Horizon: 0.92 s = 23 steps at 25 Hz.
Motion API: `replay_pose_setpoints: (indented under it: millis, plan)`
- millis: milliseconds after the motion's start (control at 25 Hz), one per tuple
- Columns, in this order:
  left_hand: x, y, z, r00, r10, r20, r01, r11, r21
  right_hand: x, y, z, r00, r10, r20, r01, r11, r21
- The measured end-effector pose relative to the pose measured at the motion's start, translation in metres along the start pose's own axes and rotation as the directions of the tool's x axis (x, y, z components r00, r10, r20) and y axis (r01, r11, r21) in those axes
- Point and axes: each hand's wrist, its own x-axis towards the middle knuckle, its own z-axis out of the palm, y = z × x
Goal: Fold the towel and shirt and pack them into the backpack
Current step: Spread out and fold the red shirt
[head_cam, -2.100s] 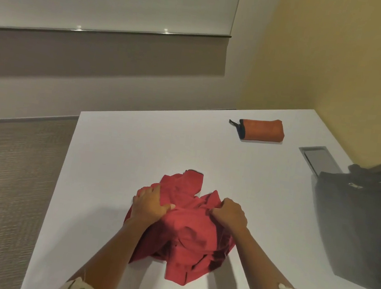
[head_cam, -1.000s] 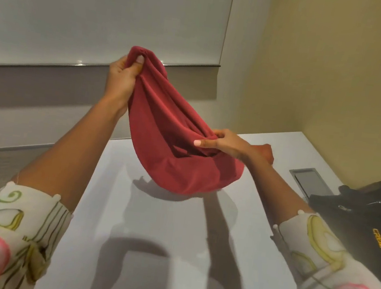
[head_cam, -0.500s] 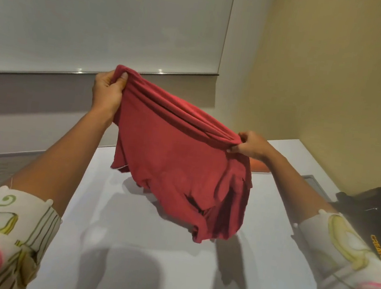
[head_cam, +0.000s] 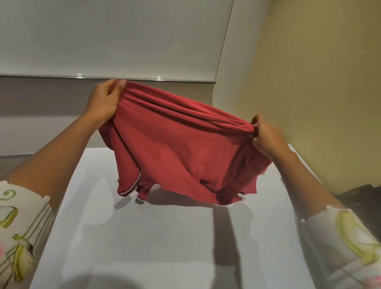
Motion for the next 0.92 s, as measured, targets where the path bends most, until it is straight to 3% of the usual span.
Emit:
replay_pose_setpoints:
  millis: [160,280,360,440,520,600,680,920]
  plan:
    - [-0.021,0.013,-0.031,0.999,0.001,0.037,-0.005,0.991,0.132,-0.026,0.004,-0.028,0.981,-0.001,-0.194,0.005,1.000,0.017]
    - [-0.041,0.025,-0.046,0.988,-0.016,0.151,-0.040,0.933,0.359,-0.038,0.003,-0.049,0.954,0.096,-0.283,-0.056,0.988,0.145]
    - [-0.053,0.026,-0.060,0.971,-0.004,0.237,-0.123,0.847,0.517,-0.049,0.002,-0.062,0.935,0.153,-0.321,-0.079,0.969,0.232]
    - [-0.060,0.022,-0.075,0.942,0.020,0.336,-0.256,0.691,0.676,-0.063,0.001,-0.074,0.935,0.109,-0.337,-0.028,0.971,0.237]
    - [-0.065,0.017,-0.091,0.921,0.019,0.388,-0.318,0.611,0.725,-0.083,0.000,-0.089,0.964,-0.059,-0.259,0.084,0.993,0.085]
    - [-0.070,0.013,-0.107,0.925,-0.043,0.377,-0.265,0.638,0.723,-0.101,0.003,-0.104,0.980,-0.188,-0.068,0.179,0.977,-0.119]
    - [-0.076,0.010,-0.121,0.912,-0.147,0.383,-0.184,0.687,0.703,-0.115,0.002,-0.117,0.981,-0.184,0.066,0.194,0.960,-0.203]
    - [-0.092,0.017,-0.136,0.780,-0.410,0.473,0.006,0.761,0.649,-0.130,0.012,-0.137,0.968,0.071,0.240,-0.096,0.991,0.094]
